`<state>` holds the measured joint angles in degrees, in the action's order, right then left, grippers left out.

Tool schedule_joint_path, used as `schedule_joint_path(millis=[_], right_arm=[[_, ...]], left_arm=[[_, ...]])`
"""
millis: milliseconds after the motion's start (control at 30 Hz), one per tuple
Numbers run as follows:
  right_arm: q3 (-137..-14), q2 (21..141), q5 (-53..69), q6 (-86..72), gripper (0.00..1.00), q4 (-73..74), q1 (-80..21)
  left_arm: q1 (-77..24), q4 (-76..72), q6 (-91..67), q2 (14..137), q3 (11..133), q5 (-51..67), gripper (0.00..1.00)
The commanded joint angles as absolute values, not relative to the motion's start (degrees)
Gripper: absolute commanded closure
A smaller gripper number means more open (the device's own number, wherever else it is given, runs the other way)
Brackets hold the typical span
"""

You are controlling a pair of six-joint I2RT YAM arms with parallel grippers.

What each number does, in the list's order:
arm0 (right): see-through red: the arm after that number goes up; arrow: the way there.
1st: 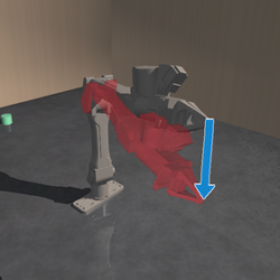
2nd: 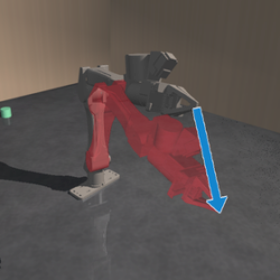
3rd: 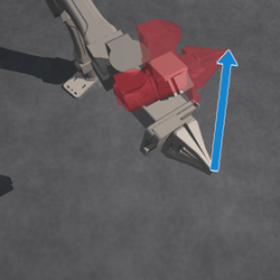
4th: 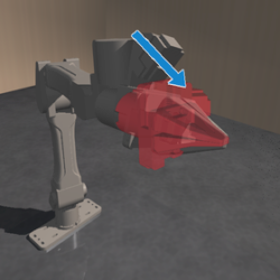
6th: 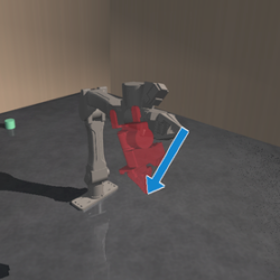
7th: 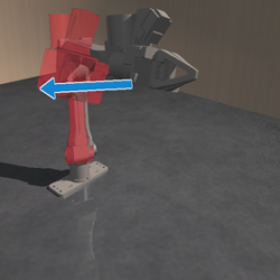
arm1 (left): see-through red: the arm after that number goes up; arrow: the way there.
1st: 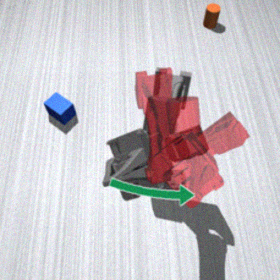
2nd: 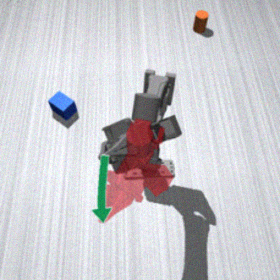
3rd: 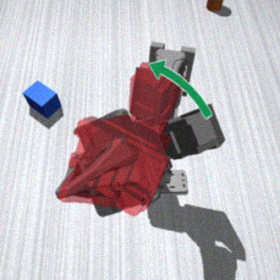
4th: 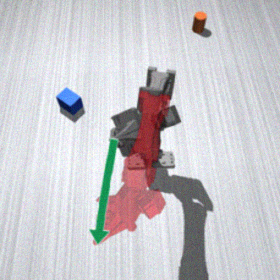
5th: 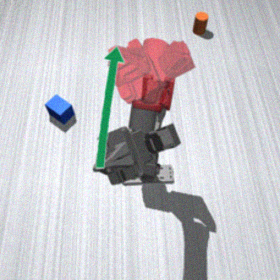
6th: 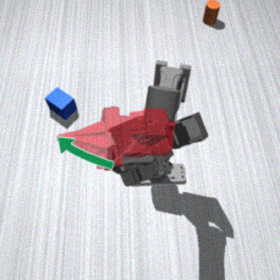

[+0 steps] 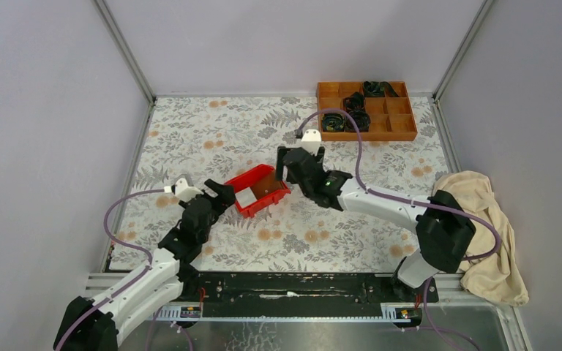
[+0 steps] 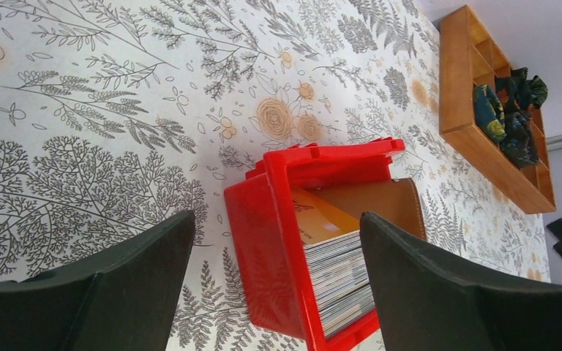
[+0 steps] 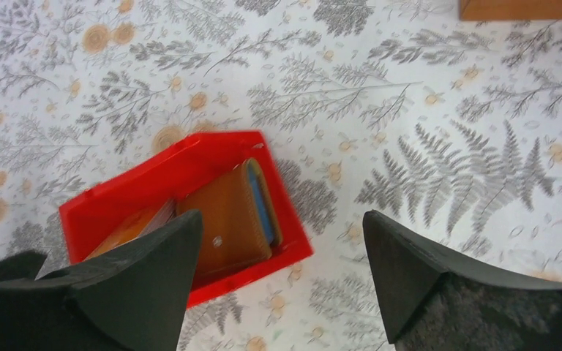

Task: Put the credit cards into the card holder
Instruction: Move the storage box to the center of the board.

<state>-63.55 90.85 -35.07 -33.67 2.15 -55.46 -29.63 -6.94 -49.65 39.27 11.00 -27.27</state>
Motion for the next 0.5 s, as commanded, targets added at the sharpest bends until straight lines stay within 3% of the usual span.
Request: schedule_joint_path(millis=[0, 167, 467], right_arm=[[-62.96, 90.26, -22.81, -26.32, 0.13, -3.33, -48.13], [-62.23, 94.87, -4.45, -25.01, 0.09, -7.91, -43.68], [-64.51, 104.55, 9.12, -27.55, 0.08, -12.91, -40.87]], left_arm=[[-30.06, -12.77, -51.31, 40.23, 9.34, -30.17, 0.10], [-30.06, -15.84, -53.28, 41.01, 6.95, -31.10, 0.10], [-30.10, -19.04, -52.76, 44.21, 6.38, -32.89, 0.11]])
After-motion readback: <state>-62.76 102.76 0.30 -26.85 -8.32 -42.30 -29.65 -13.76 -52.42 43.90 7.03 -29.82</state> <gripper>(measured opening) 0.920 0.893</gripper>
